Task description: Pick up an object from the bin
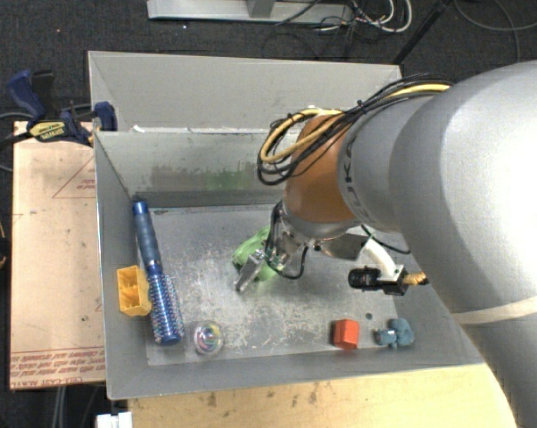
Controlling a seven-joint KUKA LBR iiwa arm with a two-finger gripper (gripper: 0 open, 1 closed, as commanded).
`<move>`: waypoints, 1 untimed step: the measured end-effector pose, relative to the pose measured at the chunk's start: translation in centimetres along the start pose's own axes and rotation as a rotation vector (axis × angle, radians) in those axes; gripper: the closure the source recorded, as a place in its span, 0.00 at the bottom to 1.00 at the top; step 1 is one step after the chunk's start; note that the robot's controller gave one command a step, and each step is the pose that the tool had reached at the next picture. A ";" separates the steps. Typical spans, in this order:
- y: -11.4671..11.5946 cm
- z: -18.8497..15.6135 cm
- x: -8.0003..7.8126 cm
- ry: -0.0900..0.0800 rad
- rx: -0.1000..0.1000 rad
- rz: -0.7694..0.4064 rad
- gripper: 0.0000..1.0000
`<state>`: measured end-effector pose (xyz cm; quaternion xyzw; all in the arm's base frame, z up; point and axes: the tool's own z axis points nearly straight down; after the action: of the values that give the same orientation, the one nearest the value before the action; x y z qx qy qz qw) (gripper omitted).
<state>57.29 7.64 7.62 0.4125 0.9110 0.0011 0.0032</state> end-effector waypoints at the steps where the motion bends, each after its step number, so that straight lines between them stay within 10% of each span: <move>1: 0.1 -0.3 -0.1 0.002 0.002 -0.003 0.00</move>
Offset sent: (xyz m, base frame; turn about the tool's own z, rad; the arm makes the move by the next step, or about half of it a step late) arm 0.0000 0.0000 0.0000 0.0000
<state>57.46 7.63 7.91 0.4110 0.9116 0.0007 0.0018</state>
